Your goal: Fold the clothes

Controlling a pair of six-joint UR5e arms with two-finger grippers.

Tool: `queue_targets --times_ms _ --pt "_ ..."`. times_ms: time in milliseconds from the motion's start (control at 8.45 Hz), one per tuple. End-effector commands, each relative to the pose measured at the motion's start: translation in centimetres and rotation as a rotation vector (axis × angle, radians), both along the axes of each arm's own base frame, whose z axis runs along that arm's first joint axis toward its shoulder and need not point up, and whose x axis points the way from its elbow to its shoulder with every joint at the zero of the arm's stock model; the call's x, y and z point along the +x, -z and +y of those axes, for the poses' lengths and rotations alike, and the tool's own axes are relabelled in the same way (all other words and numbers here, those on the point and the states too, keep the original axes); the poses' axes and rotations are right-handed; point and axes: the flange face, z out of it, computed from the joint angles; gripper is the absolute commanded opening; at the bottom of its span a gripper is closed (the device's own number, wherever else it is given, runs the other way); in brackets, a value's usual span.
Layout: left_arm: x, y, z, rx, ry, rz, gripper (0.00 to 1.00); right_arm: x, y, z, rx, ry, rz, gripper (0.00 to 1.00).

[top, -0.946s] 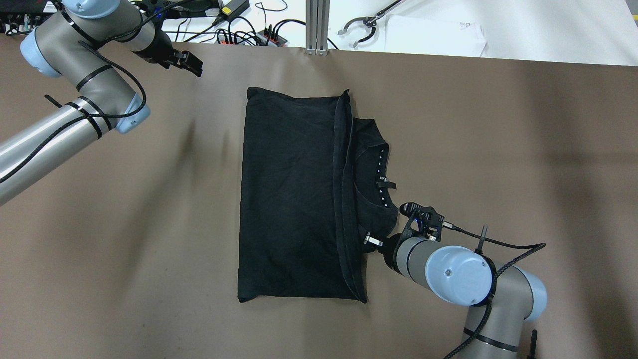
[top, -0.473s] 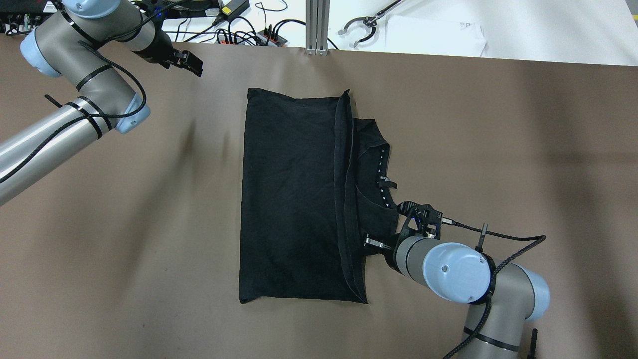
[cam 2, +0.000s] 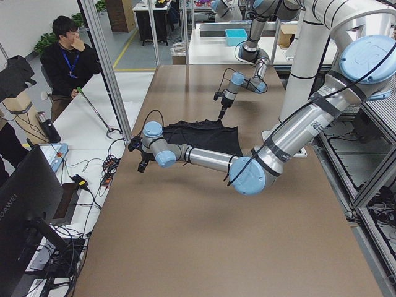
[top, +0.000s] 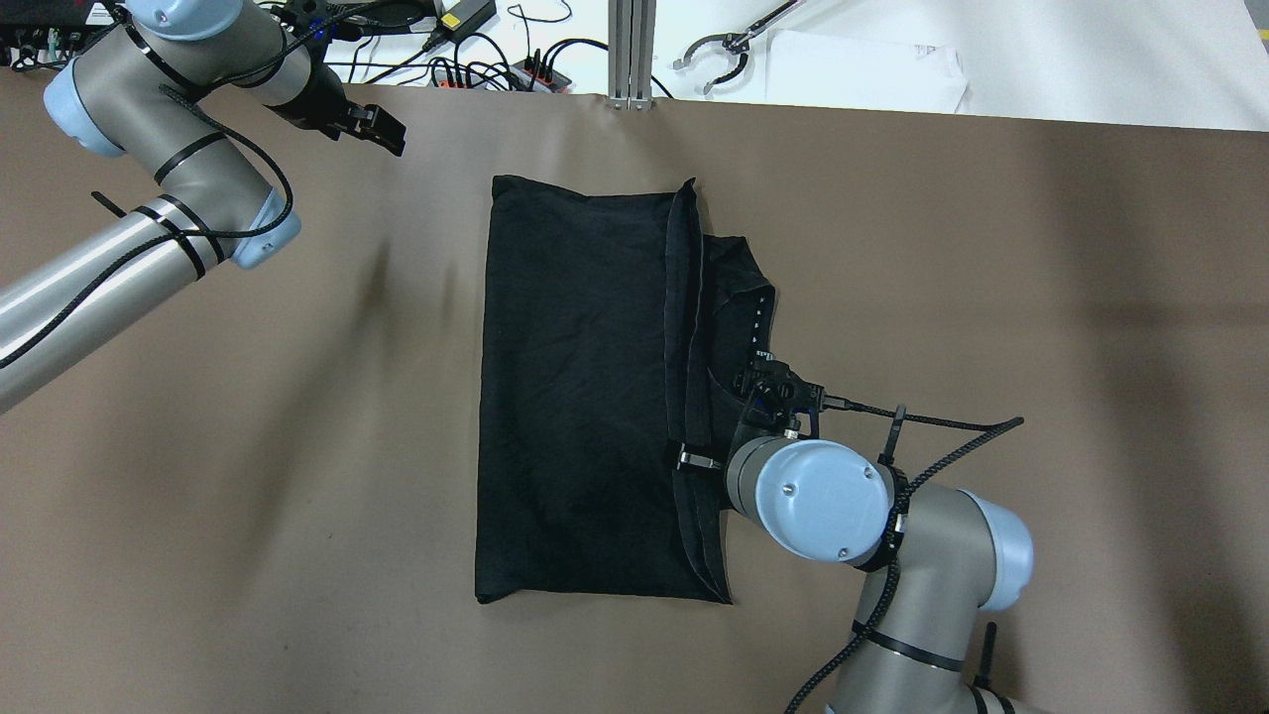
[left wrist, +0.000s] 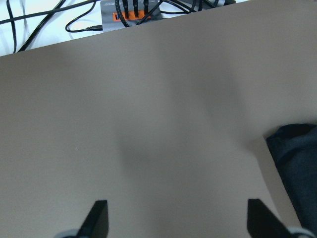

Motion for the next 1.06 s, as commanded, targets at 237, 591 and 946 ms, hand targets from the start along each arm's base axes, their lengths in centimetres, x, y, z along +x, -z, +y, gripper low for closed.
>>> queue_targets --times_ms 237,591,946 --pt "1.1 -1.0 1.5 0.002 -0.020 0.000 1.00 -7.4 0.8 -5.4 0.008 0.062 0.215 0.95" --pt "1.1 -1.0 1.5 0.002 -0.020 0.000 1.00 -6.4 -0.1 -6.6 0.031 0.122 0.315 0.94" --pt "1.2 -1.0 1.6 0.002 -0.022 0.000 1.00 -5.3 -2.7 -7.5 0.046 0.155 0.376 0.95"
